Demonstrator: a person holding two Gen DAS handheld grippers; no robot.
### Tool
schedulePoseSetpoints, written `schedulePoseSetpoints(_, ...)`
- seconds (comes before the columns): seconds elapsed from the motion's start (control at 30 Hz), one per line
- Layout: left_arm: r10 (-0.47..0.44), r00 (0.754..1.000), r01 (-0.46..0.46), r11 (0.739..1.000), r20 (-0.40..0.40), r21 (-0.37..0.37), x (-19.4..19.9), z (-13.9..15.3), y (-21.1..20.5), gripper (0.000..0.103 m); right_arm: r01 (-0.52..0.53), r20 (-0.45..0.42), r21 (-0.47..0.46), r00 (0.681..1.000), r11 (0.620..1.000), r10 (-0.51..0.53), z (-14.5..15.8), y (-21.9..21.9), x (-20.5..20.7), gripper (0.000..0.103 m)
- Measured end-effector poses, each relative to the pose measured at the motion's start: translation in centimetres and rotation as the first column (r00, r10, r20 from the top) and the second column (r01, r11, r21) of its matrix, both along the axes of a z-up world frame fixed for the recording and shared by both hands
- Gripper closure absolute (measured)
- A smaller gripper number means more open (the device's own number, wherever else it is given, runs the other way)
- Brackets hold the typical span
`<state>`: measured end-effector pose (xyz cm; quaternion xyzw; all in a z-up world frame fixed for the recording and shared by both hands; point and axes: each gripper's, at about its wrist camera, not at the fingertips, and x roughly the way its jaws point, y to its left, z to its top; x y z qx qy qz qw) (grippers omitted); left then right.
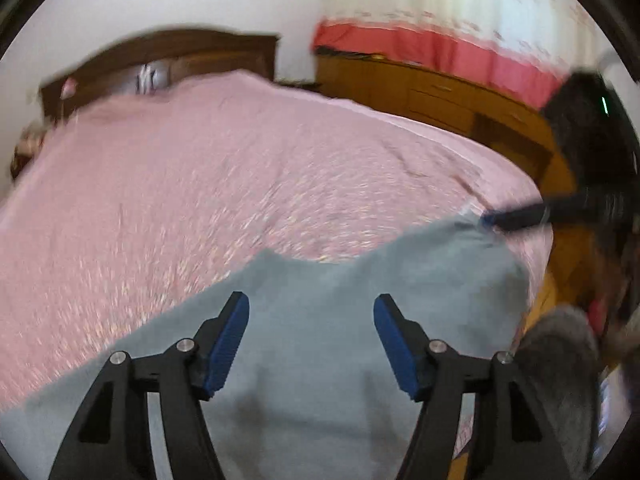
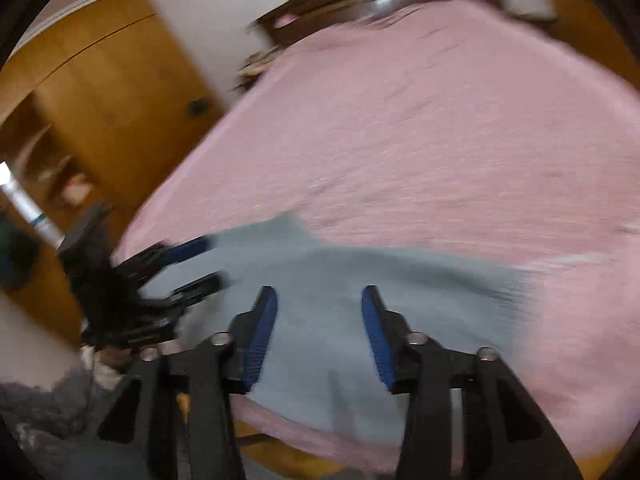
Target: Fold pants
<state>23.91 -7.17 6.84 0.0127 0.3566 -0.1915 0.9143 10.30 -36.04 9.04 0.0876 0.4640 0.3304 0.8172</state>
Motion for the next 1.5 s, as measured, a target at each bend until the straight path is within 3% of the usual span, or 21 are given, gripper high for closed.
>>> schedulePoseSetpoints(0.07, 0.063, 0.996, -0.063, 0.998, -0.056, 0.010, 1.4, -1.7, 1.4, 0.039, -0.045, -0.057, -0.019, 0.997, 0.999, 0.044, -3.5, 3.8, 2.4, 0.093)
schedulePoseSetpoints(0.13, 0.146, 0.981, -0.138, 0.988, -0.127, 0.073, 2.7, -4.6, 3.0, 0.054, -0.017, -0.135, -0.087, 0.991, 0.996, 0.005, -7.2, 4.7, 4.3, 0.094)
schedulePoseSetpoints(0.17, 0.143, 0.979, -0.135, 0.989, -0.144, 0.066, 2.8, -5.5, 3.9, 0.054, 0.007, -0.160, -0.121, 0.987, 0.993, -0.027, -8.5, 4.5, 5.3, 0.103)
schedulePoseSetpoints(0.23, 0.105, 0.986, -0.105, 0.994, -0.126, 0.003, 1.7, -5.8, 5.5, 0.054, 0.069, -0.182, -0.104, 0.980, 0.992, -0.087, -9.0, 3.1, 6.3, 0.103)
schedulePoseSetpoints(0.27, 0.108, 0.987, -0.107, 0.994, -0.123, 0.017, 1.2, -5.5, 6.0, 0.054, 0.126, -0.138, -0.164, 0.979, 0.978, -0.149, -8.0, 2.6, 6.1, 0.103)
schedulePoseSetpoints(0.33, 0.173, 0.981, -0.167, 0.984, -0.092, 0.070, -0.7, -4.0, 6.9, 0.053, 0.307, 0.065, -0.366, 0.950, 0.878, -0.305, -4.8, 2.2, 4.8, 0.102)
schedulePoseSetpoints(0.37, 0.196, 0.980, -0.193, 0.979, -0.041, 0.062, -2.5, -2.7, 7.6, 0.042, 0.392, 0.130, -0.390, 0.919, 0.833, -0.372, -3.5, 1.9, 4.0, 0.098)
schedulePoseSetpoints(0.4, 0.187, 0.982, -0.188, 0.982, 0.007, 0.035, -4.2, -1.7, 8.4, 0.021, 0.462, 0.141, -0.347, 0.886, 0.816, -0.442, -2.3, 1.7, 2.8, 0.098)
schedulePoseSetpoints(0.47, 0.192, 0.978, -0.195, 0.981, 0.087, 0.022, -6.7, -0.6, 9.9, 0.007, 0.527, 0.052, -0.060, 0.849, 0.847, -0.525, -0.6, 1.9, 0.1, 0.093)
schedulePoseSetpoints(0.53, 0.240, 0.966, -0.248, 0.965, 0.091, 0.084, -7.5, -0.8, 11.3, 0.007, 0.550, 0.053, 0.157, 0.825, 0.820, -0.563, -0.4, 3.4, -2.9, 0.086)
schedulePoseSetpoints(0.6, 0.287, 0.957, -0.291, 0.948, 0.050, 0.127, -7.2, -1.8, 12.8, 0.007, 0.539, 0.085, 0.266, 0.813, 0.799, -0.577, -1.1, 6.3, -4.6, 0.086)
schedulePoseSetpoints(0.67, 0.336, 0.941, -0.337, 0.932, 0.028, 0.133, -7.8, -3.3, 14.8, 0.007, 0.449, 0.161, 0.428, 0.816, 0.784, -0.555, -3.3, 9.4, -7.1, 0.086)
schedulePoseSetpoints(0.73, 0.403, 0.915, -0.398, 0.908, -0.013, 0.131, -7.8, -5.2, 16.9, 0.007, 0.457, 0.201, 0.393, 0.804, 0.798, -0.560, -5.5, 11.6, -8.5, 0.086)
schedulePoseSetpoints(0.8, 0.454, 0.888, -0.446, 0.888, -0.073, 0.108, -7.9, -7.6, 18.9, 0.007, 0.459, 0.142, 0.327, 0.840, 0.826, -0.523, -8.2, 13.3, -8.1, 0.086)
schedulePoseSetpoints(0.83, 0.453, 0.889, -0.450, 0.891, -0.072, 0.053, -8.4, -7.8, 19.5, 0.007, 0.461, 0.087, 0.301, 0.858, 0.835, -0.506, -9.7, 14.1, -7.8, 0.086)
schedulePoseSetpoints(0.9, 0.464, 0.885, -0.461, 0.885, -0.035, 0.069, -8.4, -6.8, 18.9, 0.007, 0.488, 0.037, 0.289, 0.854, 0.824, -0.519, -11.1, 14.6, -7.4, 0.086)
schedulePoseSetpoints(1.03, 0.395, 0.917, -0.395, 0.919, 0.054, -0.005, -8.8, -4.0, 17.1, 0.007, 0.469, 0.086, 0.261, 0.859, 0.844, -0.504, -11.2, 16.0, -7.4, 0.086)
schedulePoseSetpoints(1.17, 0.277, 0.959, -0.272, 0.959, 0.055, -0.084, -6.7, -3.0, 12.8, 0.007, 0.497, -0.017, 0.339, 0.852, 0.799, -0.523, -13.1, 14.8, -7.0, 0.092)
schedulePoseSetpoints(1.33, 0.233, 0.972, -0.234, 0.972, 0.022, 0.016, -2.1, -5.6, 8.2, 0.008, 0.500, -0.014, 0.333, 0.851, 0.800, -0.526, -13.0, 14.7, -7.8, 0.092)
schedulePoseSetpoints(1.4, 0.273, 0.962, -0.274, 0.956, 0.016, 0.104, -1.3, -6.8, 8.1, 0.012, 0.480, 0.022, 0.318, 0.858, 0.817, -0.513, -12.4, 15.3, -9.0, 0.092)
schedulePoseSetpoints(1.5, 0.305, 0.952, -0.307, 0.942, 0.038, 0.134, -1.7, -7.3, 10.1, 0.012, 0.463, 0.154, 0.260, 0.846, 0.847, -0.510, -10.3, 17.2, -10.0, 0.092)
